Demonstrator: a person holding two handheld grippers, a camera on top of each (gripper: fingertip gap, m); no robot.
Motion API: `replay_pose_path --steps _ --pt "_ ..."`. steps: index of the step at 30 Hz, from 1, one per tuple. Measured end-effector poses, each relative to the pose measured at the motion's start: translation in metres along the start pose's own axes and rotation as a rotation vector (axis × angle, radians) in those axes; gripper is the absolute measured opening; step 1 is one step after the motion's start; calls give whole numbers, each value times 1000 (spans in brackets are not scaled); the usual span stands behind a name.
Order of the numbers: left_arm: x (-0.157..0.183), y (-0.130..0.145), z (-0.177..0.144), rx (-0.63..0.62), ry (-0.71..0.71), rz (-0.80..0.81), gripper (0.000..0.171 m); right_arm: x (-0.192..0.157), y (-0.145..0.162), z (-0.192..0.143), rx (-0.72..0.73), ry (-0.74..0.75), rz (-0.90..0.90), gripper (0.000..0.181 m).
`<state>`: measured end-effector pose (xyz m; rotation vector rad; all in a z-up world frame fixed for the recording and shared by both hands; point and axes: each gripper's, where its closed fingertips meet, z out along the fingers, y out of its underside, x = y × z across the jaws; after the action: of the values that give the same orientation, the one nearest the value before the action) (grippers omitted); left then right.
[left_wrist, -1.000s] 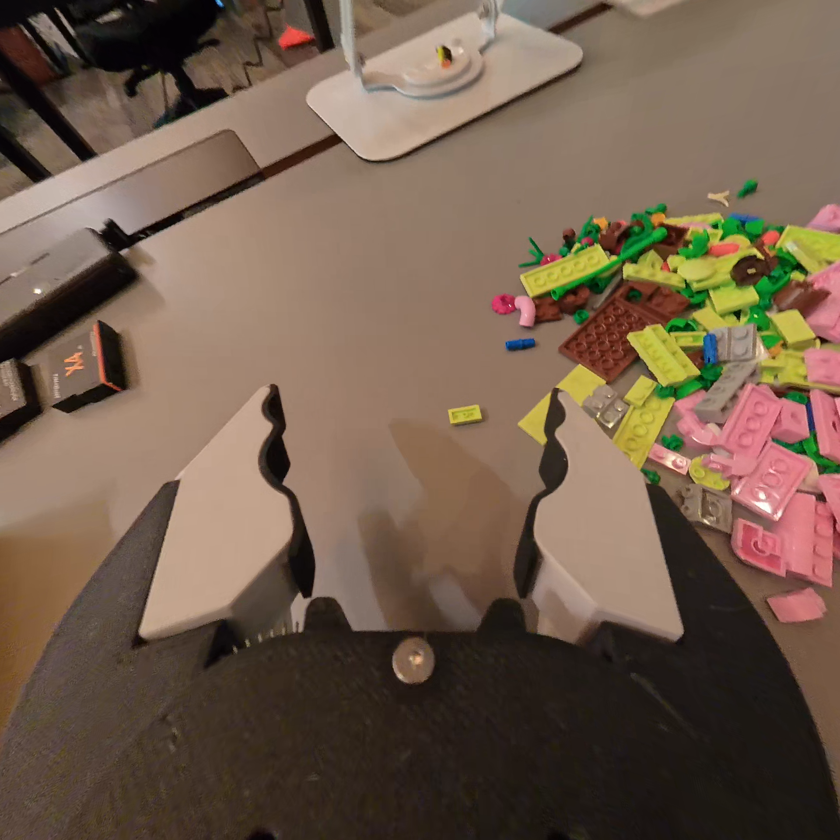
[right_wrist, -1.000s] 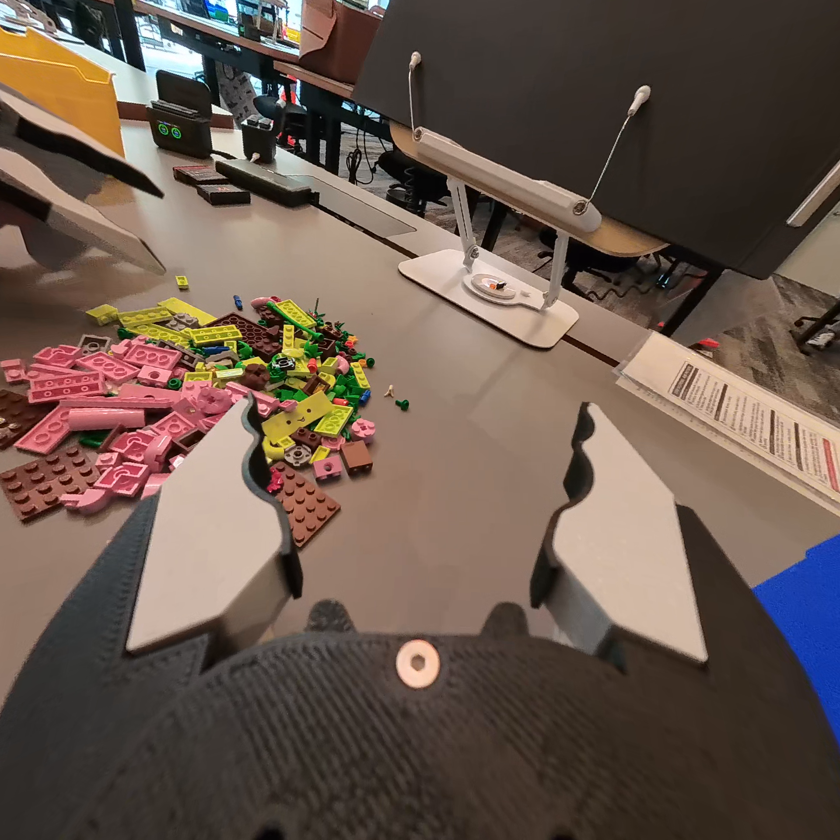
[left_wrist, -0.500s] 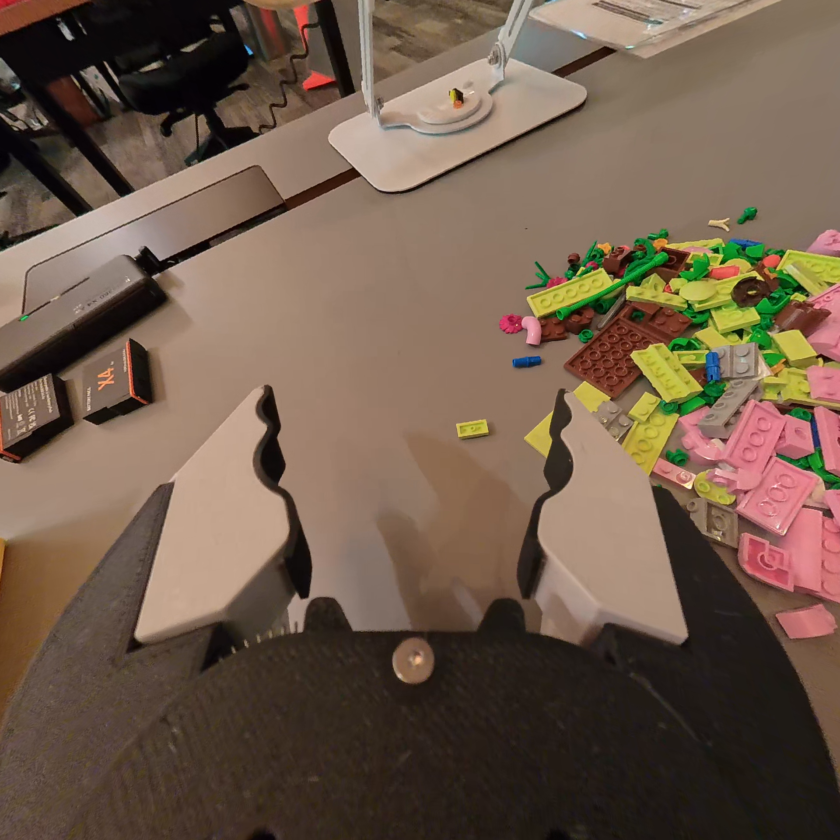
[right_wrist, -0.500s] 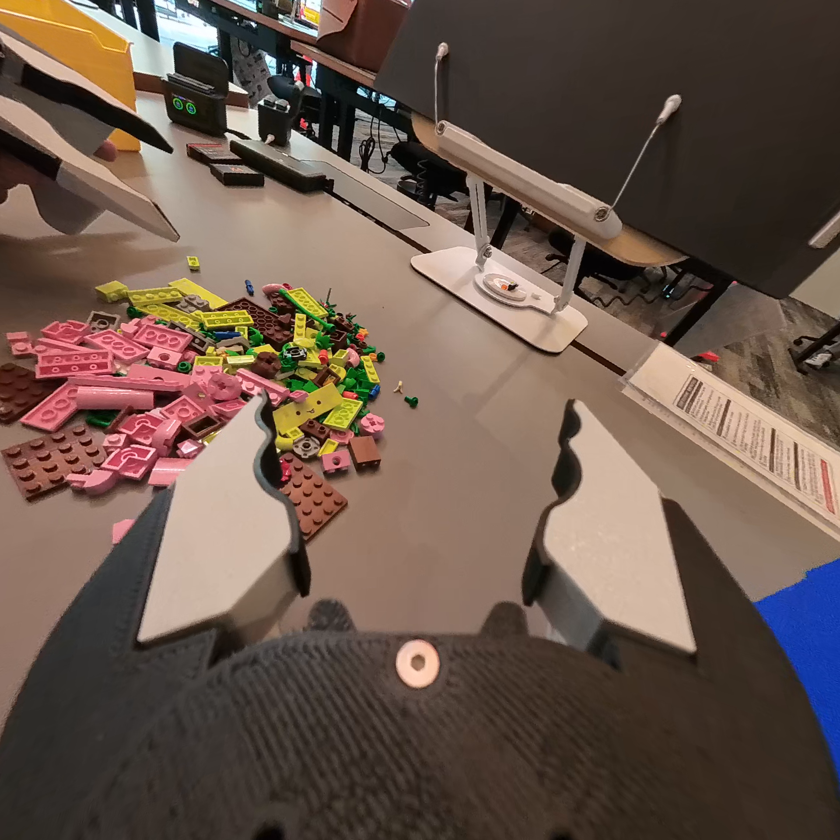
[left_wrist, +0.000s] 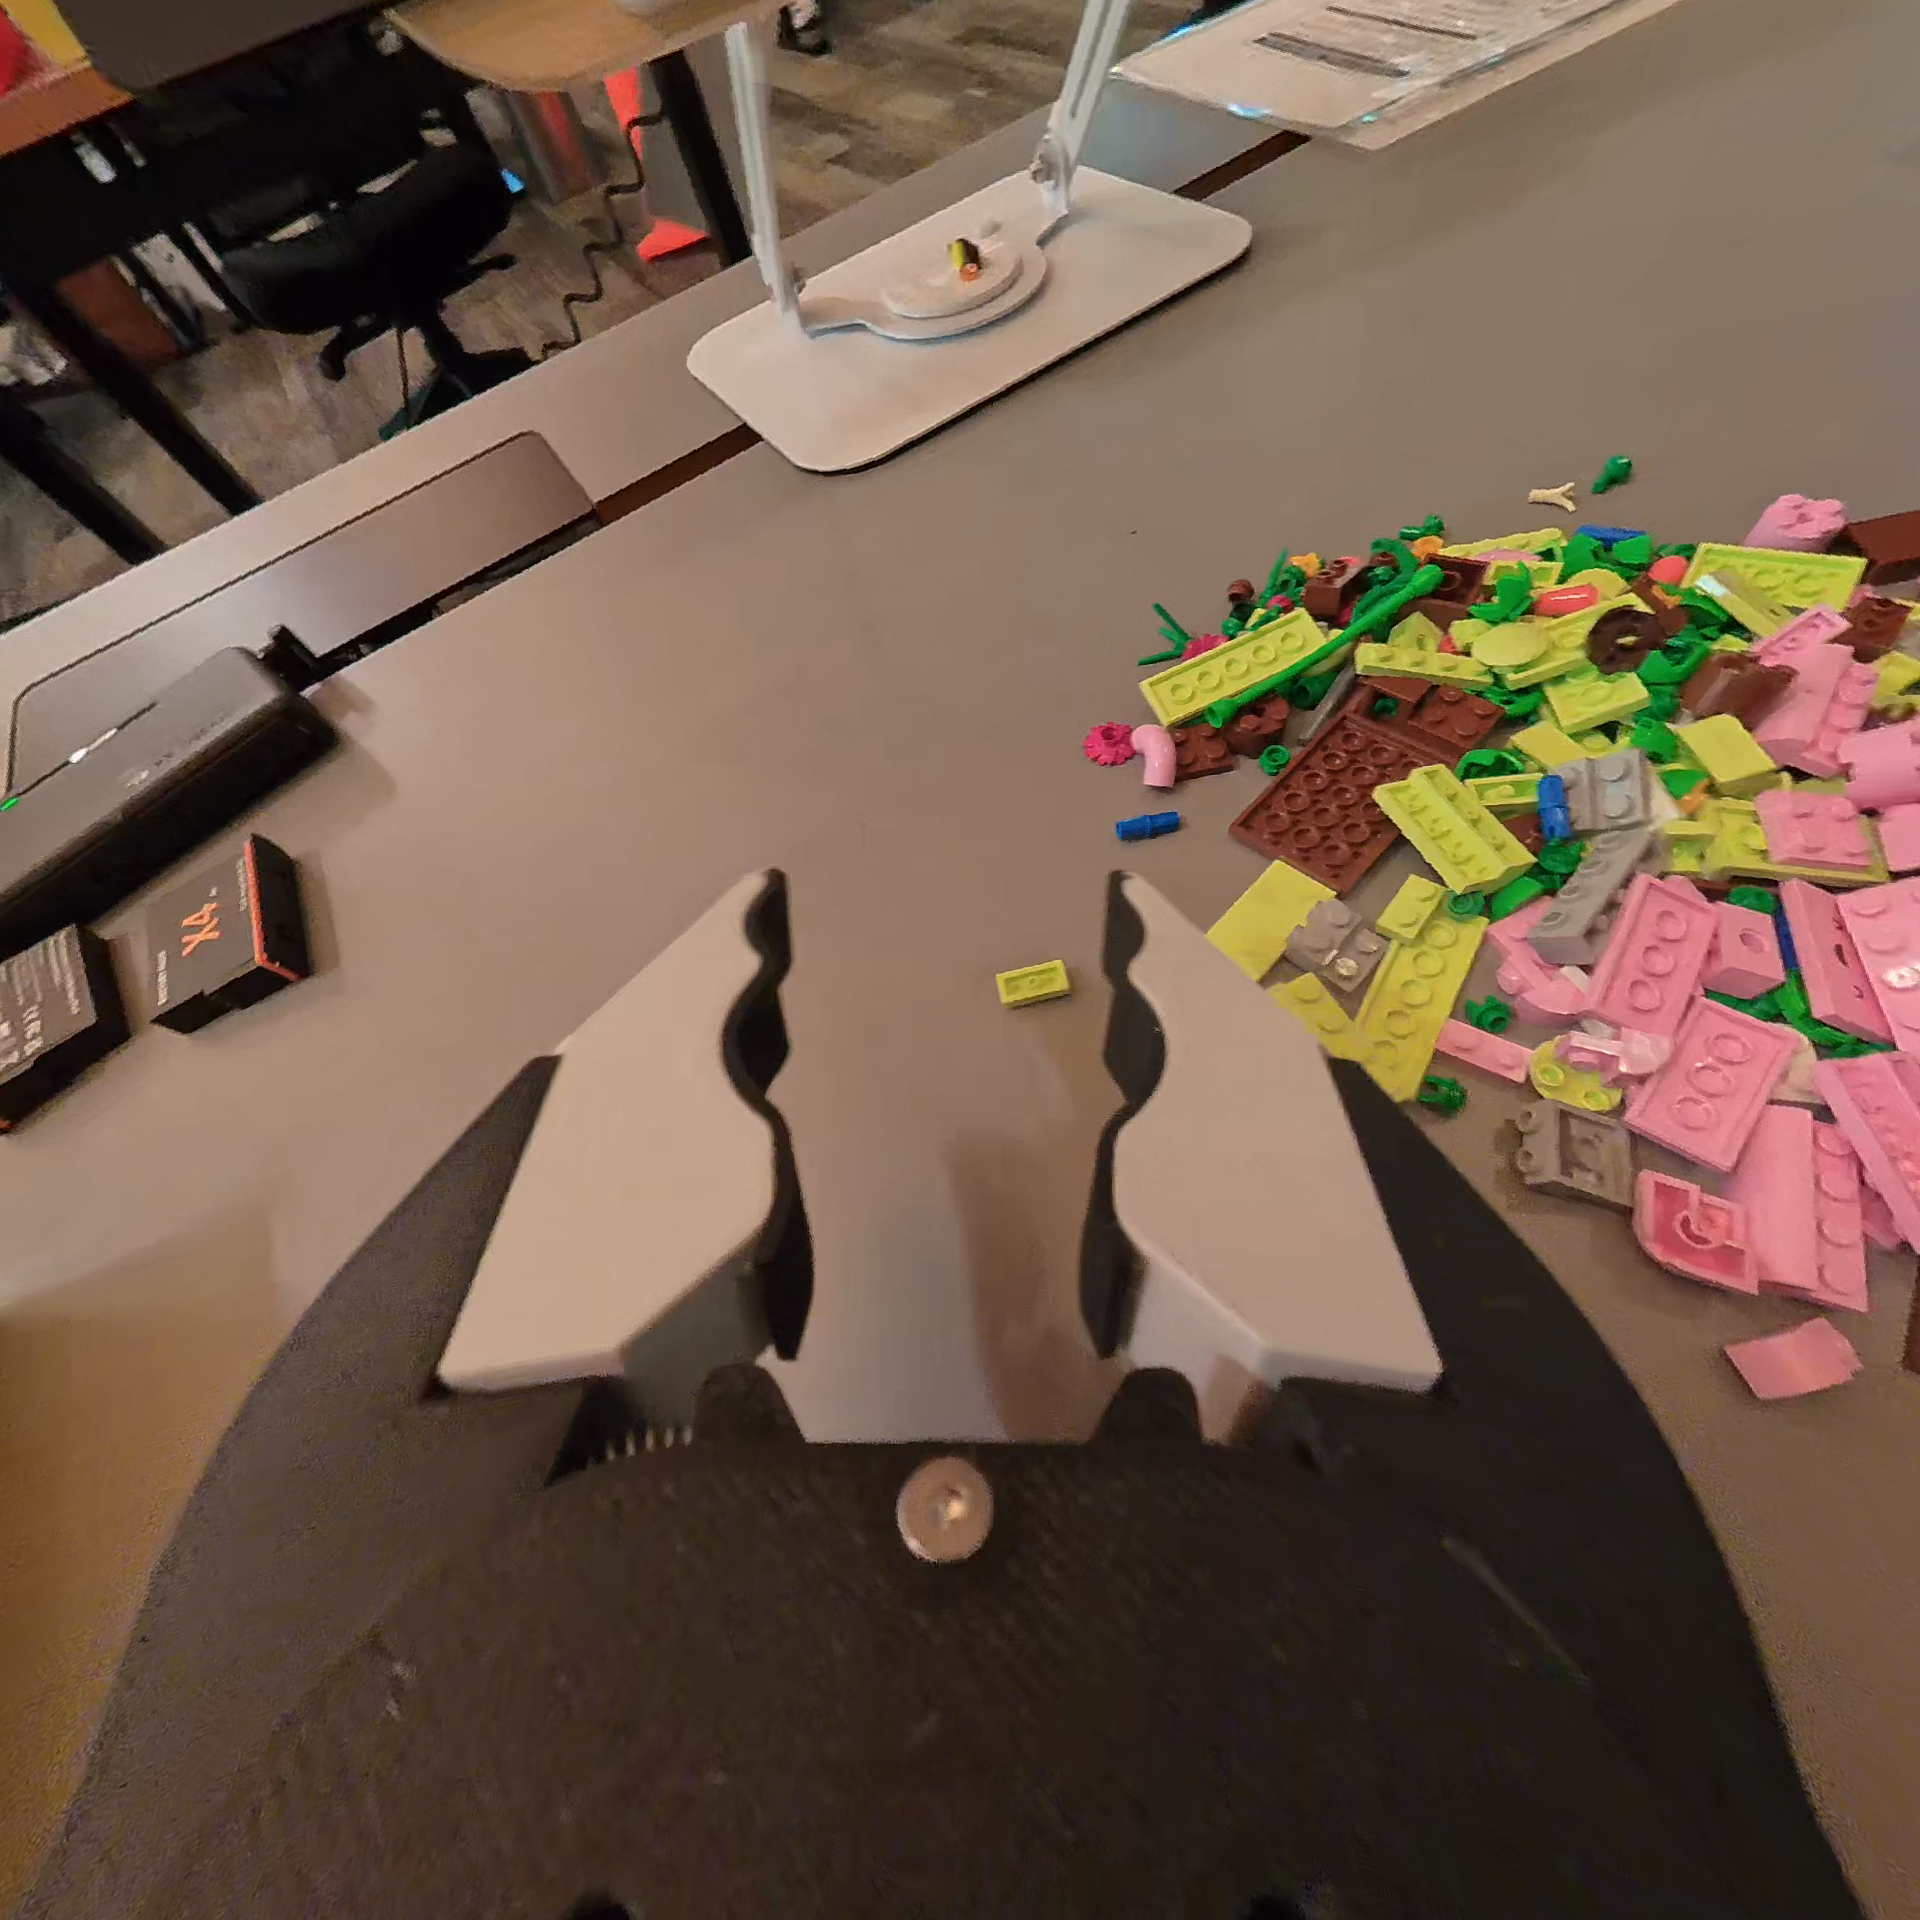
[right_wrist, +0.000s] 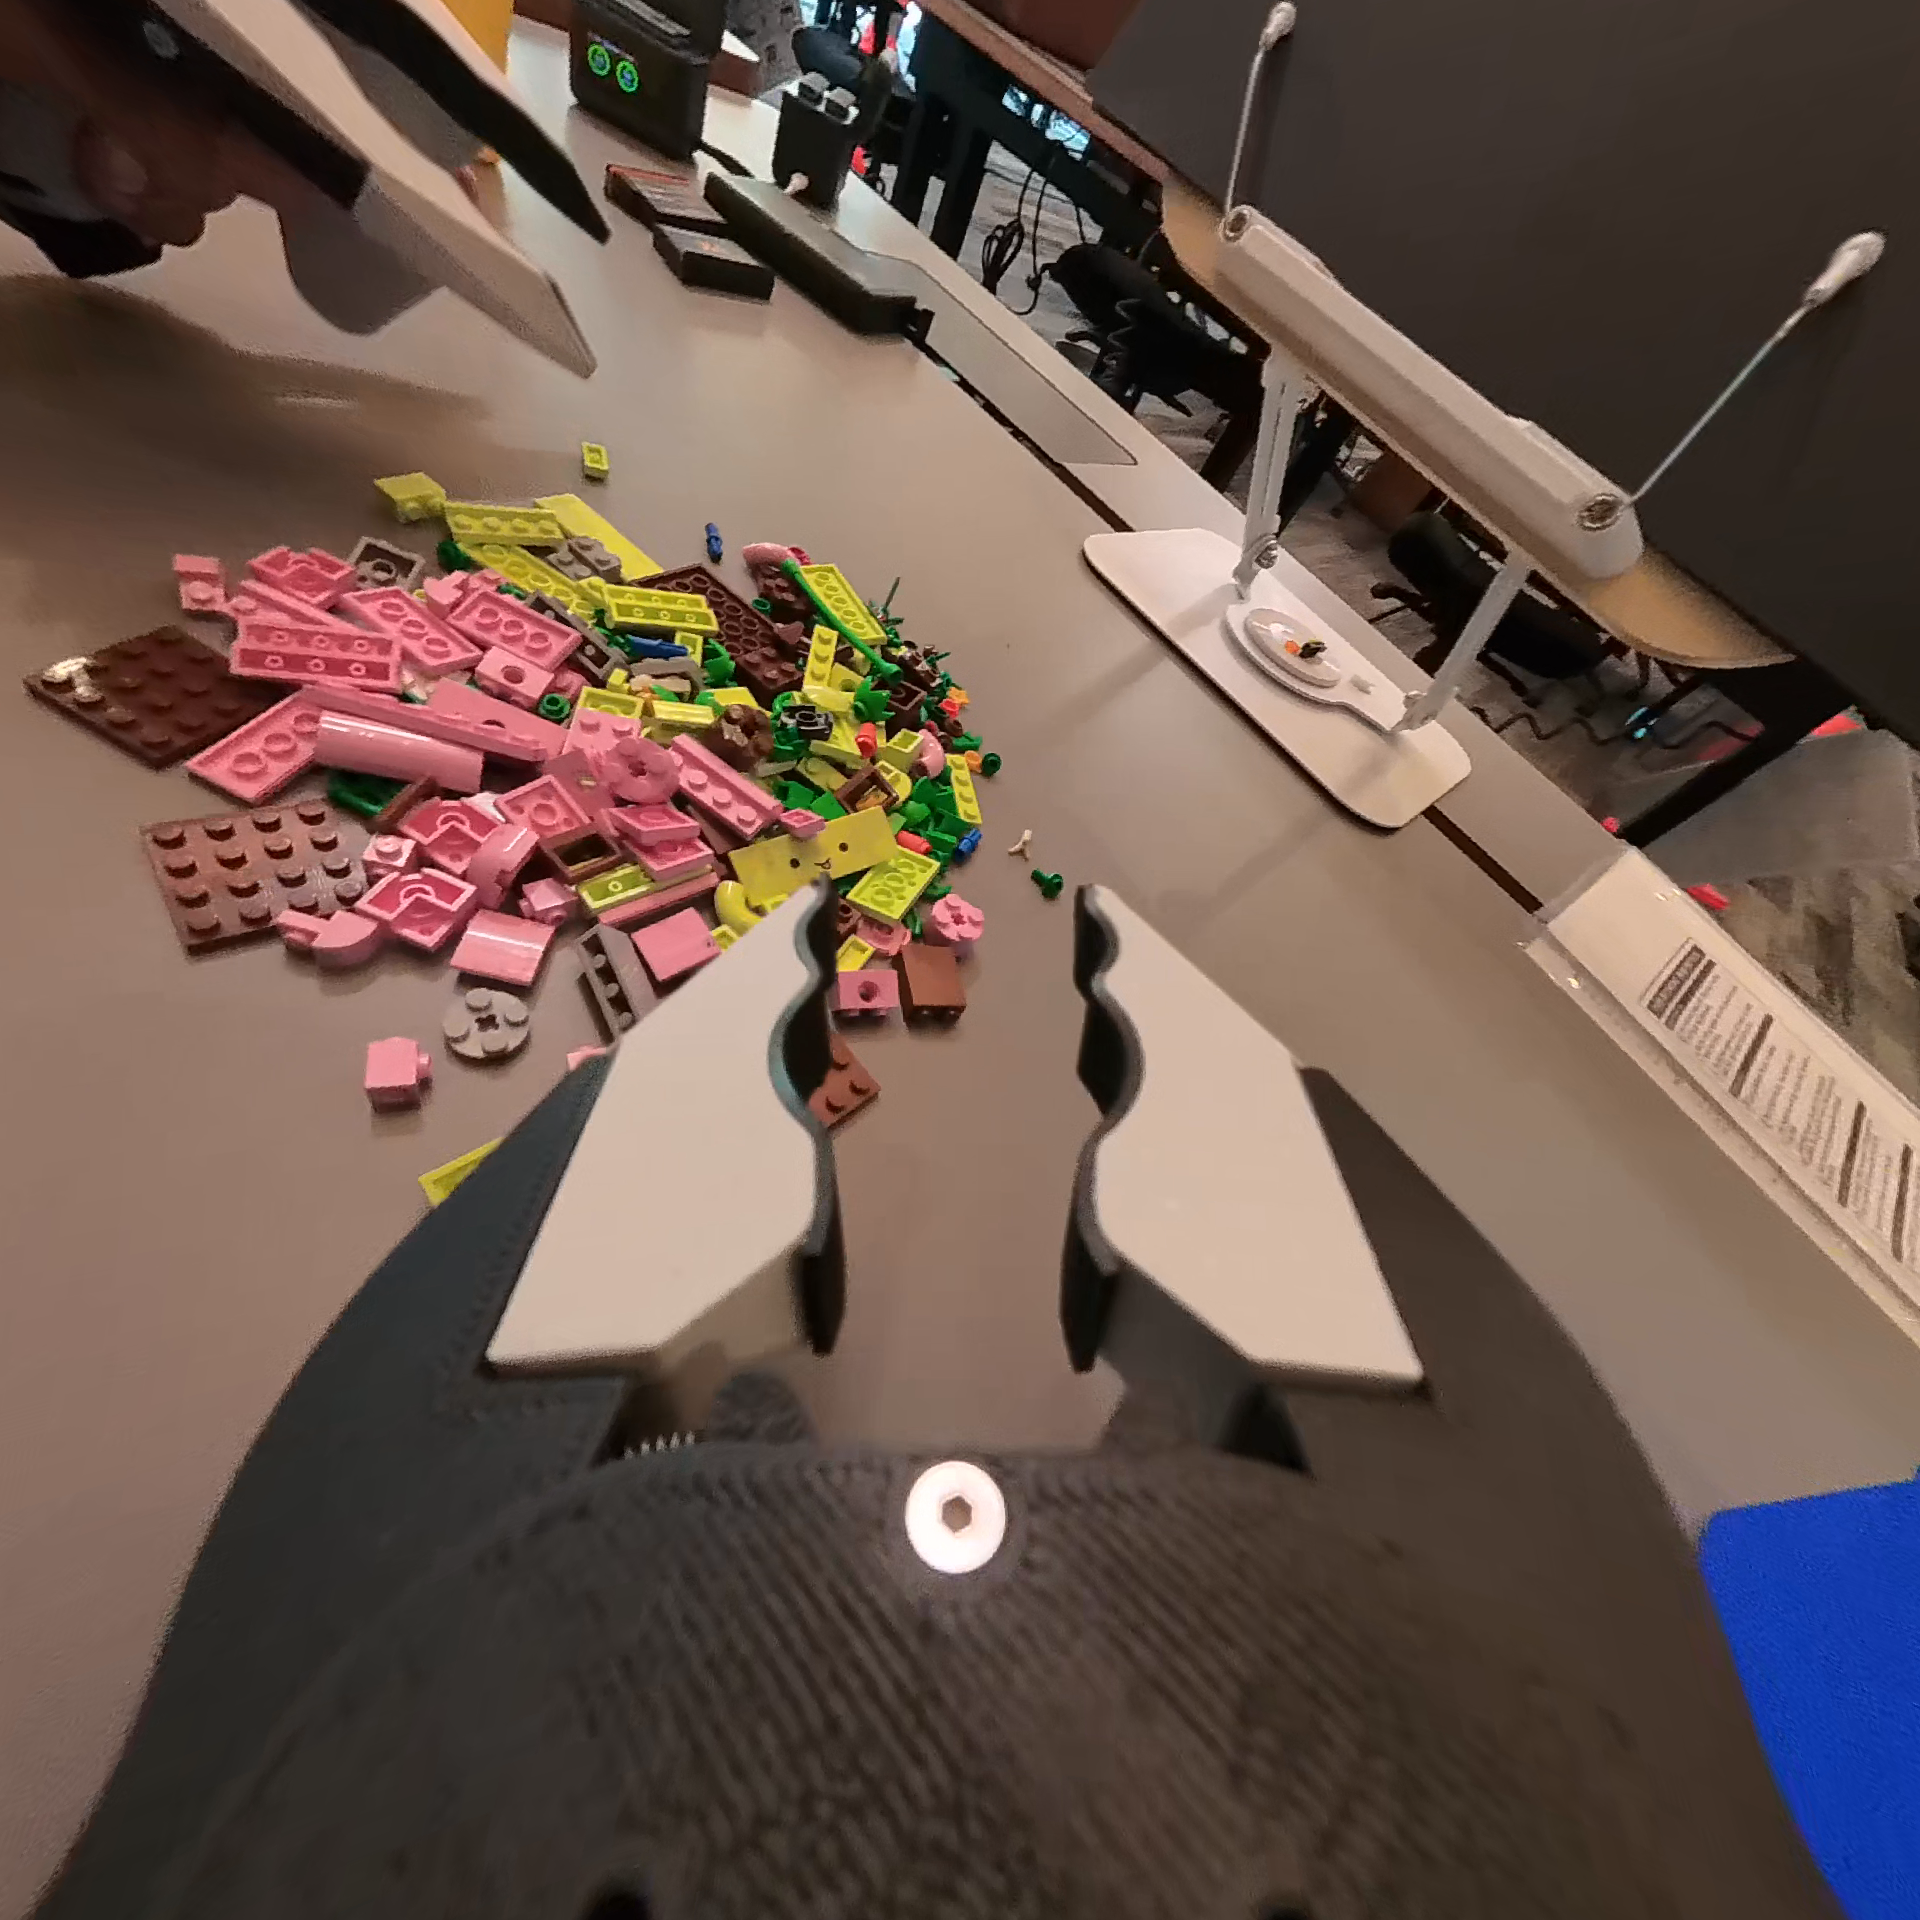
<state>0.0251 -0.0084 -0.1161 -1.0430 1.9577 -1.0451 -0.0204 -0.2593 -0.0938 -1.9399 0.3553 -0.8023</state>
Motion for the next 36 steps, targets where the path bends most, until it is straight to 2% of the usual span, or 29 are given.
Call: replay_pose_path --steps 3,6,10,11,21,26,34,36 --pt "7 -2 -1 9 25 32 42 -4 -1 0 6 -13 -23 22" --pt "9 -2 -1 9 29 55 27 -6 -2 -1 12 -22 -37 10" --pt "9 0 0 -2 29 64 2 -8 -2 -1 15 -32 -46 2" --pt "10 0 0 -2 33 66 0 -9 -3 -1 17 -33 -47 2" --pt "10 1 0 -7 41 62 0 -8 -5 -1 31 -28 -48 0" --pt "12 1 0 -5 51 71 14 -9 -2 -1 13 -31 -50 0" --pt "7 0 0 3 25 50 39 -3 0 0 4 -10 -25 29" --pt "7 0 0 4 22 54 40 -3 0 0 4 -9 -23 32"
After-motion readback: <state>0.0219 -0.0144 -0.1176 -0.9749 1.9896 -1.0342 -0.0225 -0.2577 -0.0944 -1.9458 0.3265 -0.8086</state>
